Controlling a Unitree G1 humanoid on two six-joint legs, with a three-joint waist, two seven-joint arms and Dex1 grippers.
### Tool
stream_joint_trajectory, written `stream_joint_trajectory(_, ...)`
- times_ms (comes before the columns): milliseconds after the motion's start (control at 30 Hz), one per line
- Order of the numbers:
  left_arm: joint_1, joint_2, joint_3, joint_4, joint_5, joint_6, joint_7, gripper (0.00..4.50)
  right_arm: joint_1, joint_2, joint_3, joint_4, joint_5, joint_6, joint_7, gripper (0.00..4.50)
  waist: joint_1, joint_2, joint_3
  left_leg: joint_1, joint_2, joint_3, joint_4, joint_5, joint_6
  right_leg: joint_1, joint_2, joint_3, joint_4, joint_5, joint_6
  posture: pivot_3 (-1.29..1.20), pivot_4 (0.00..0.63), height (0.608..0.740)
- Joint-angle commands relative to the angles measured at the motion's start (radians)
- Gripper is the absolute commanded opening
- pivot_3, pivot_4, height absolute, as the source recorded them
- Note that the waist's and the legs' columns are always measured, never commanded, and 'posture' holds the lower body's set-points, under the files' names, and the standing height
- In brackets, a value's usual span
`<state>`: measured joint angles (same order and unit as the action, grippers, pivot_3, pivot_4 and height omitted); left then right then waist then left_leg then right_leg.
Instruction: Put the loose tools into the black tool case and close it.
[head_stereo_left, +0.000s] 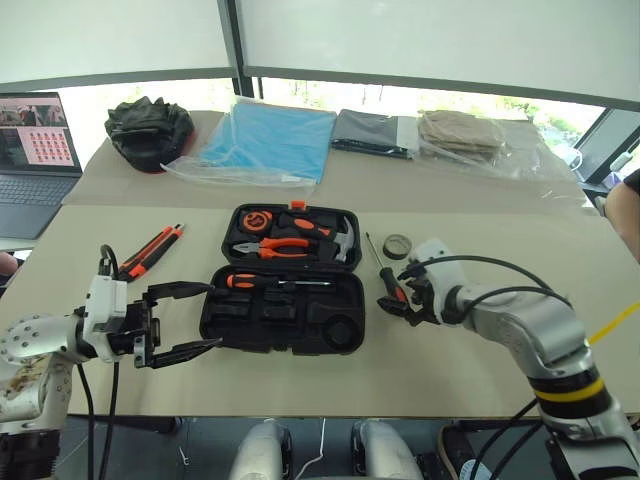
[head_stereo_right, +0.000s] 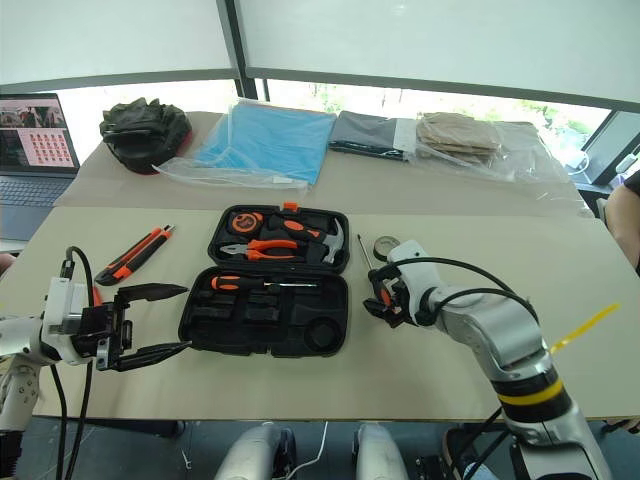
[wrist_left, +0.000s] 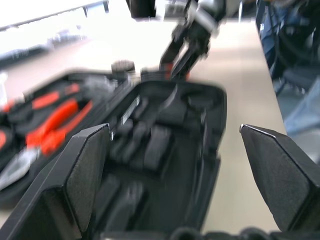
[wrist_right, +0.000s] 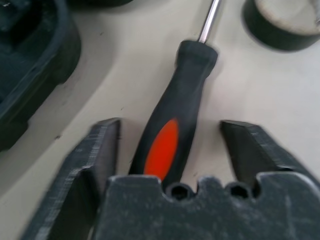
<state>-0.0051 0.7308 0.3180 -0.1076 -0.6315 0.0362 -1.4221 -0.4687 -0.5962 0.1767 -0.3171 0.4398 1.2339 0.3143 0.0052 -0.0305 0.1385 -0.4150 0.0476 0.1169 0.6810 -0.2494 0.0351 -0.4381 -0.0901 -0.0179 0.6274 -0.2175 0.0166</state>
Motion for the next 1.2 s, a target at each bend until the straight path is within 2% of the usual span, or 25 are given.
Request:
stream_joint_trajectory(33, -0.001, -0.014, 0.018, -0.061, -0.051, 0.028, 0.045, 4.5, -0.011, 0.002, -0.027, 0.006, -0.035, 0.011, -0.017, 2.08, -0.001, 0.0, 0.0, 0.0, 0.0, 0.0, 0.0, 0.0, 0.0, 0.0, 0.0, 0.0, 0.0, 0.0, 0.0, 0.0, 0.15, 0.74)
stream_joint_trajectory(133, 0.002, -0.032, 0.029, -0.085, -0.072, 0.041, 0.084, 4.5, 0.004, -0.002, -0.063, -0.025, -0.045, 0.009, -0.021, 1.13, -0.003, 0.0, 0.0, 0.0, 0.0, 0.0, 0.001, 0.0, 0.0, 0.0, 0.0, 0.0, 0.001, 0.0, 0.0, 0.0, 0.15, 0.74)
stream_joint_trajectory(300, 0.018, -0.039, 0.041, -0.112, -0.09, 0.064, 0.128, 4.5, 0.04, 0.01, -0.181, -0.128, -0.008, -0.041, 0.003, 1.04, -0.006, 0.0, 0.0, 0.0, 0.0, 0.0, 0.001, 0.001, 0.0, 0.0, 0.0, 0.0, 0.001, 0.0, 0.0, 0.0, 0.15, 0.74)
stream_joint_trajectory(433, 0.064, -0.026, 0.095, -0.057, -0.066, 0.024, 0.131, 4.5, 0.073, -0.108, -0.217, -0.219, 0.008, -0.289, 0.22, 1.04, -0.012, 0.0, 0.0, 0.0, 0.0, 0.0, 0.001, 0.001, 0.0, 0.0, 0.001, 0.001, 0.001, 0.0, 0.0, 0.0, 0.15, 0.74)
stream_joint_trajectory(533, 0.108, -0.017, 0.138, 0.029, -0.024, -0.033, 0.115, 4.5, 0.018, -0.15, -0.142, -0.188, -0.002, -0.501, 0.416, 1.04, -0.024, 0.0, 0.0, 0.001, 0.001, 0.0, 0.0, 0.0, 0.0, 0.0, 0.002, 0.001, 0.0, -0.001, 0.001, 0.0, 0.15, 0.74)
stream_joint_trajectory(633, 0.154, -0.015, 0.172, 0.112, 0.011, -0.095, 0.098, 4.5, -0.104, -0.142, 0.021, -0.113, -0.055, -0.576, 0.555, 1.04, -0.041, -0.001, 0.001, 0.005, 0.002, 0.001, 0.0, 0.001, 0.0, 0.001, 0.005, 0.003, 0.001, -0.001, -0.001, 0.0, 0.15, 0.74)
stream_joint_trajectory(767, 0.212, -0.023, 0.212, 0.148, 0.019, -0.143, 0.099, 4.5, -0.257, -0.073, 0.23, 0.009, -0.138, -0.597, 0.67, 1.04, -0.044, -0.001, 0.001, 0.008, 0.004, 0.001, 0.0, 0.002, -0.002, 0.001, 0.005, 0.003, 0.002, -0.001, -0.004, 0.0, 0.15, 0.74)
stream_joint_trajectory(933, 0.268, -0.04, 0.222, 0.089, 0.012, -0.158, 0.107, 4.5, -0.347, -0.028, 0.399, 0.123, -0.261, -0.581, 0.717, 1.04, -0.029, -0.002, 0.001, 0.005, 0.003, 0.001, 0.0, 0.002, -0.003, -0.001, 0.0, 0.0, 0.003, 0.0, -0.004, 0.0, 0.15, 0.74)
stream_joint_trajectory(1200, 0.301, -0.054, 0.199, 0.032, 0.018, -0.157, 0.114, 4.5, -0.372, 0.035, 0.434, 0.243, -0.364, -0.604, 0.712, 1.04, -0.019, -0.002, 0.001, 0.002, 0.002, 0.001, 0.0, 0.001, -0.002, -0.002, -0.002, -0.004, 0.003, 0.0, -0.004, 0.0, 0.15, 0.74)
